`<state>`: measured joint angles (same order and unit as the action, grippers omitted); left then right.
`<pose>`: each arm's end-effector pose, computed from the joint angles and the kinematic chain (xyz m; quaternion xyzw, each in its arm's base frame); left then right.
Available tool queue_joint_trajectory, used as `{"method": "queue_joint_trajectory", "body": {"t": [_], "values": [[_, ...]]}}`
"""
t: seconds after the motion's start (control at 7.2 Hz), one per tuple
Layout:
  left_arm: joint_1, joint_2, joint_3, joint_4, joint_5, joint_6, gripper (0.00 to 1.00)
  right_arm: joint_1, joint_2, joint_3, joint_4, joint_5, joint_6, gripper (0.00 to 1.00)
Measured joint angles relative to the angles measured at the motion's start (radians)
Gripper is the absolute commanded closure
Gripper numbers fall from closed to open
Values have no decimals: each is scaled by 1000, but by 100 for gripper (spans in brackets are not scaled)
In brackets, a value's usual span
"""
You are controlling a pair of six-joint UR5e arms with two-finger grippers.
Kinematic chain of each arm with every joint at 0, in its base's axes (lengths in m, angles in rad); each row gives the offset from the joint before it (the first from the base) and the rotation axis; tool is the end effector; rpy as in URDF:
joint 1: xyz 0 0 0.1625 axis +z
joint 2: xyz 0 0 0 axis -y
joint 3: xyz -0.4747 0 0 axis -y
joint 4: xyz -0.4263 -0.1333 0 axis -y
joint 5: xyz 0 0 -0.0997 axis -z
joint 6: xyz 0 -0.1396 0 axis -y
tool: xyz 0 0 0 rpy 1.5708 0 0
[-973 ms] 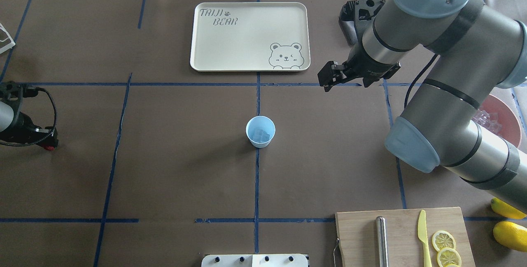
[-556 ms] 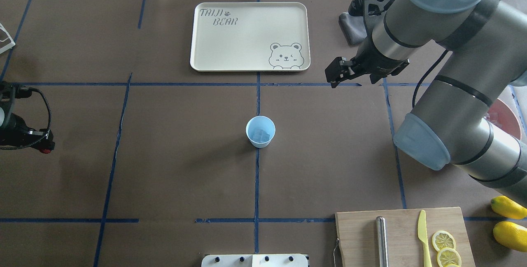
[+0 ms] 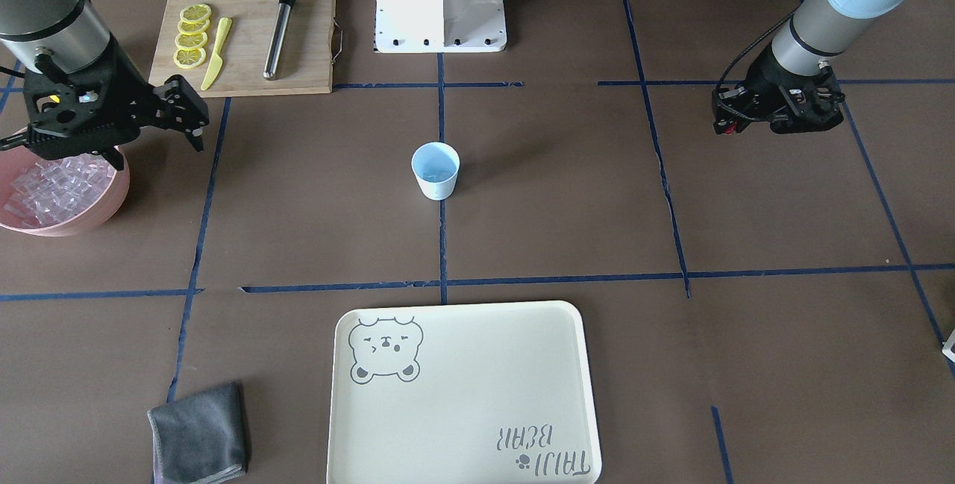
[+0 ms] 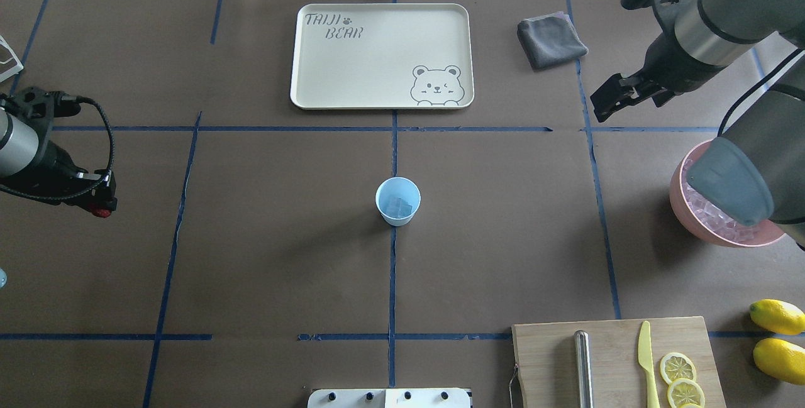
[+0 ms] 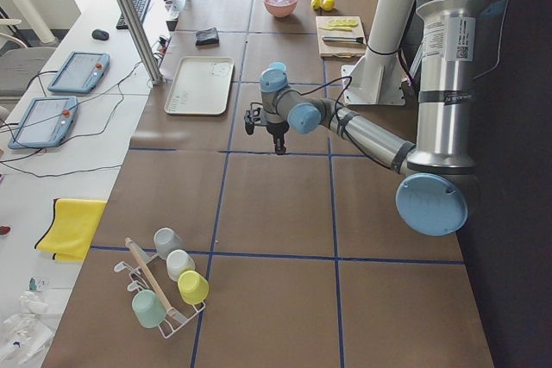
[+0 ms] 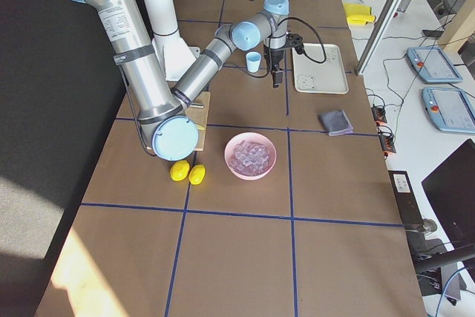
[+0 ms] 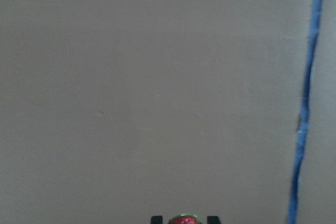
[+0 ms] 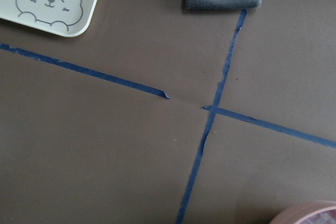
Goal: Put ice and strawberries in cup
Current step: 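Carry the red strawberry with the left gripper over the light-blue cup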
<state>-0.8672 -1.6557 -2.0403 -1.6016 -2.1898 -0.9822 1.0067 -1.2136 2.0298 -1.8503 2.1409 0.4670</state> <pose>0.3151 -0.4522 0.4508 -0.0349 0.3991 -0.0396 0.9154 -0.2738 -0.5412 0.3467 0.0877 -0.3613 -0.1194 0.9206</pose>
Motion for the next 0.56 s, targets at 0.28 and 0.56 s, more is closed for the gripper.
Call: {"method": "queue_joint_trajectory", "body": {"t": [0.28, 0.56], "values": [[57, -211, 9, 109, 3, -182, 100, 112, -65, -63, 4, 2, -210, 0], [128, -385, 75, 121, 8, -363, 100, 237, -92, -167, 8, 40, -401, 0]]}}
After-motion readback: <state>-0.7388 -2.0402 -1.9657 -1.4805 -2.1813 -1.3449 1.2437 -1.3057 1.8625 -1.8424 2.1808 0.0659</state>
